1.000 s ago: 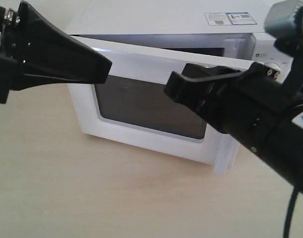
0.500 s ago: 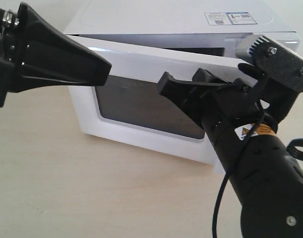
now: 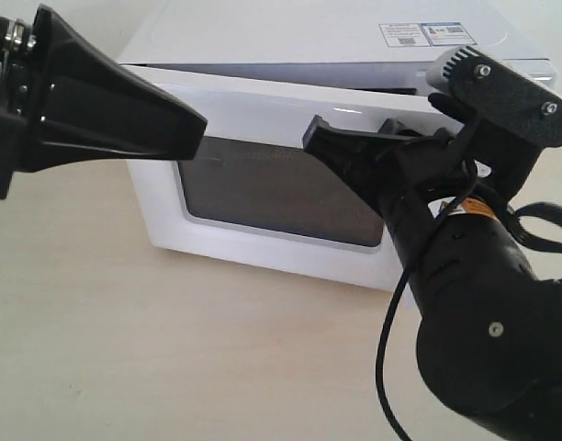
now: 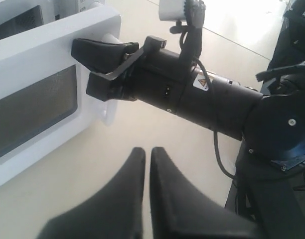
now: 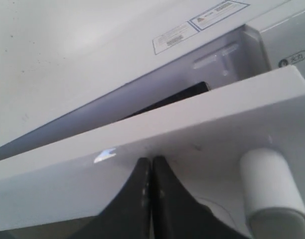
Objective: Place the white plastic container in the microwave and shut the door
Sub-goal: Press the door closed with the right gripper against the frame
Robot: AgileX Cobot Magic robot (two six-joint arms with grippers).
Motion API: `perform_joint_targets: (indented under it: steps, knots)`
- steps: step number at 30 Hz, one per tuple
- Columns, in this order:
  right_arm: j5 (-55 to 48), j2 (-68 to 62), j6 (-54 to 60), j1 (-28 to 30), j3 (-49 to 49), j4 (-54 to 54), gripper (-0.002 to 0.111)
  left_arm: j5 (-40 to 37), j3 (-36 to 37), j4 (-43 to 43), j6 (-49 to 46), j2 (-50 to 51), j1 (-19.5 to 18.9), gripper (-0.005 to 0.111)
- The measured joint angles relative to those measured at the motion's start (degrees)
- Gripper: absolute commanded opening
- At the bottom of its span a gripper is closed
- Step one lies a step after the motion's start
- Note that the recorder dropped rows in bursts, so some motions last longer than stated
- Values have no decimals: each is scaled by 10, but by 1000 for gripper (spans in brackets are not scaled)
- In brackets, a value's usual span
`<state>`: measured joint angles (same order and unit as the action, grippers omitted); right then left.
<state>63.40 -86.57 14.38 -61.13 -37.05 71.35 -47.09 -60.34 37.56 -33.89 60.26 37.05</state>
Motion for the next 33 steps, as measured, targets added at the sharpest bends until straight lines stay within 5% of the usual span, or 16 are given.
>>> perform_joint_targets:
  steps: [33]
  knots:
    - [-135,-14,42,127,-68,-27,0,-8,0,8,0,0,0,4]
